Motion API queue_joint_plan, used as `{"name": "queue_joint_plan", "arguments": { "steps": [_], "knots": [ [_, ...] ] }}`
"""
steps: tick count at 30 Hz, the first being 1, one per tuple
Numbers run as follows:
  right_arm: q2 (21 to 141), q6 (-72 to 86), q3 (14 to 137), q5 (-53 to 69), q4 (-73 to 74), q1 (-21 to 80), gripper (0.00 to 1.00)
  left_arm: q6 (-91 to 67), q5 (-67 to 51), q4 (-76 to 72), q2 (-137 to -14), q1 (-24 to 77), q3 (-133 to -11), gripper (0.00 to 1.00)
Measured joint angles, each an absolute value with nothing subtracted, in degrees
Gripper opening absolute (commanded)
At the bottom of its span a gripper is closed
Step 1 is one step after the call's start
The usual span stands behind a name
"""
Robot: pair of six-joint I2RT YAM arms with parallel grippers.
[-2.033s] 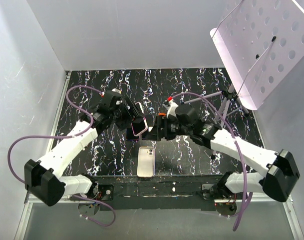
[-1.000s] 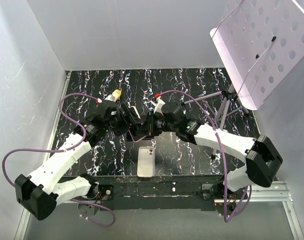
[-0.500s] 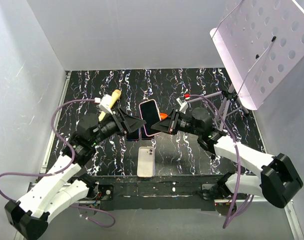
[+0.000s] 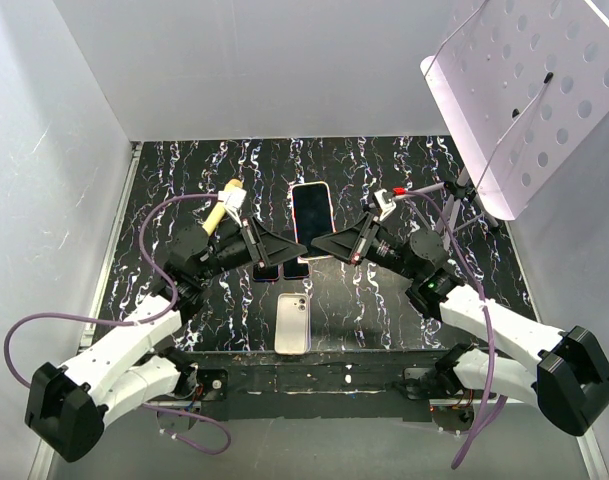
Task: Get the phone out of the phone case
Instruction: Remove the phone case from the phone.
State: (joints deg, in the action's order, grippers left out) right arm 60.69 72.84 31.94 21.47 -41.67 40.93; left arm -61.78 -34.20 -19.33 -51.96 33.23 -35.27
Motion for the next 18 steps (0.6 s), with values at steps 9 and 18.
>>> {"name": "queue_joint_plan", "arguments": {
  "steps": [9,18],
  "knots": [
    [60.73,74.35,31.22,19.92,-45.25,41.56,0.01,-66.52,-37.60,-28.58,-57.19,33.93,-34.50,0.01],
    [58.96,62.57,39.59,27.22,-25.02,36.88,0.57,-65.71,-42.44,-28.64,-60.16,33.82,-35.31,0.00]
  ]
}}
